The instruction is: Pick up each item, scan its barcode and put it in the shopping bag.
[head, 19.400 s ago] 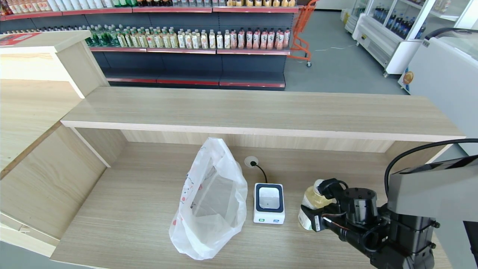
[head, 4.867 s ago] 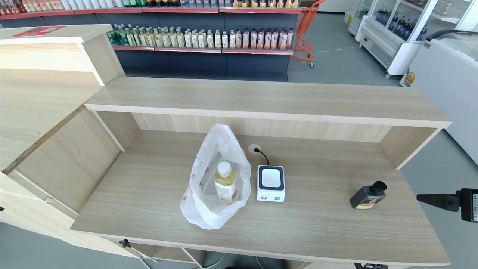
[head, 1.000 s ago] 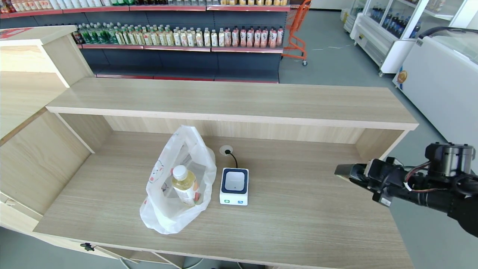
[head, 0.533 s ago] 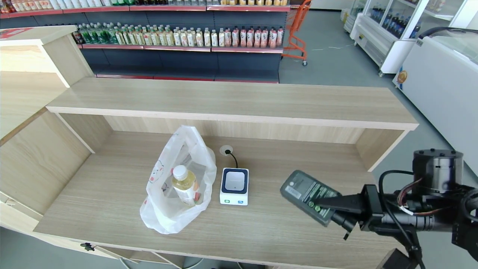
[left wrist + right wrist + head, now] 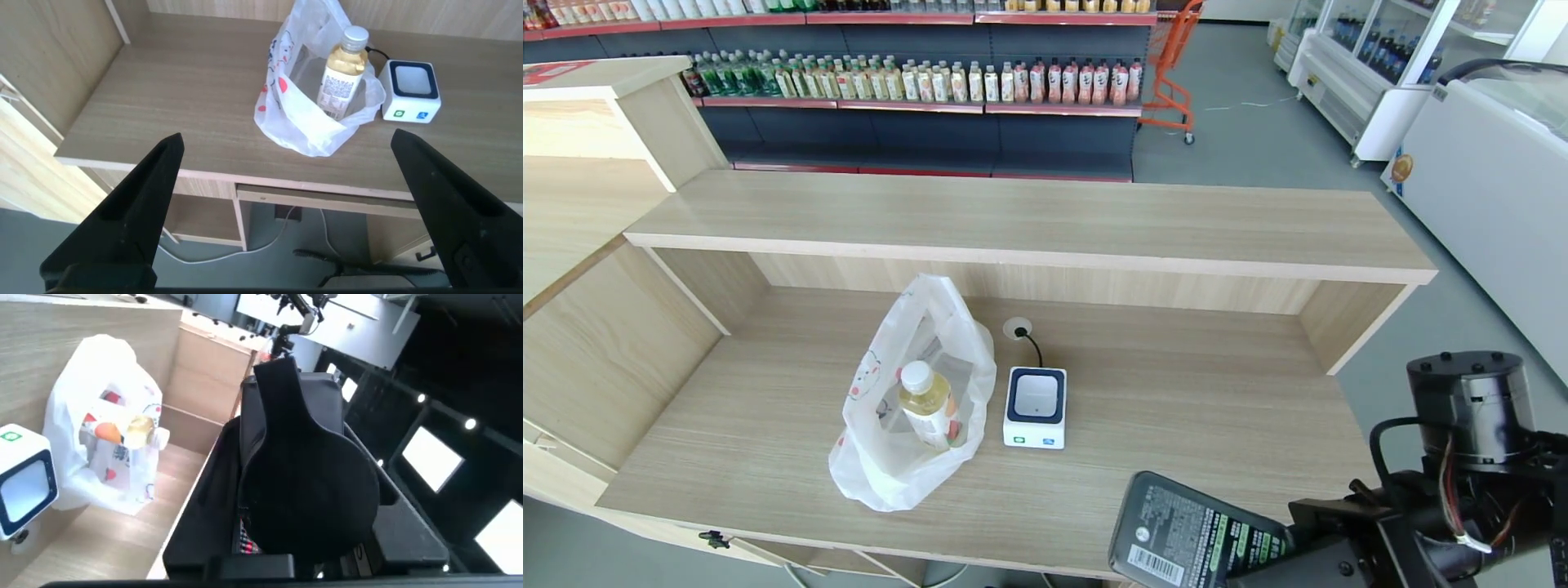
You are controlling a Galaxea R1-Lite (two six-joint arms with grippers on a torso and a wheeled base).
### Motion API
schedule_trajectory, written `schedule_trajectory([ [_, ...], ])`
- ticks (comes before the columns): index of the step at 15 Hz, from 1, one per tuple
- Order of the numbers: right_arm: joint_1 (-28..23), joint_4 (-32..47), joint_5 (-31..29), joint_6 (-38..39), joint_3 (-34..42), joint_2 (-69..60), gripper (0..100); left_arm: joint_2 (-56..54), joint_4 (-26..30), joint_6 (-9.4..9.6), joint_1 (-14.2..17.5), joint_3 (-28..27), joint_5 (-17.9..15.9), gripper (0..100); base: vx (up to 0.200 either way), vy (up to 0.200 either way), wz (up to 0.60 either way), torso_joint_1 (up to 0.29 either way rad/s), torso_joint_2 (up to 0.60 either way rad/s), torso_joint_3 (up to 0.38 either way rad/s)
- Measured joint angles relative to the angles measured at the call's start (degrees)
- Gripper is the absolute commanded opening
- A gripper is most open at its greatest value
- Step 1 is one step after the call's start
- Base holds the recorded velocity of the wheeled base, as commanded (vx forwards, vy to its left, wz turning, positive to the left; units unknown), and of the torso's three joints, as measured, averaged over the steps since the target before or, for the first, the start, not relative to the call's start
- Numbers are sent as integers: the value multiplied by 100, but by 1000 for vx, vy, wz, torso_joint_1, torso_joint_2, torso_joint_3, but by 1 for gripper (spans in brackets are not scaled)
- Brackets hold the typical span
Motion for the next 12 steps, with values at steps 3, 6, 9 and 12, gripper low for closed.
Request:
schedule_trajectory([
  [3,4,11,4,-50,34,-144,0,0,0,2,0,0,0,100,0,0,0,0,0,0],
  [6,-11,13,4,-104,67,-201,0,0,0,0,0,0,0,100,0,0,0,0,0,0],
  [9,-13,57,9,-96,74,-228,0,0,0,0,0,0,0,100,0,0,0,0,0,0],
  [12,-22,413,16,-44,28,-245,0,0,0,0,0,0,0,100,0,0,0,0,0,0],
])
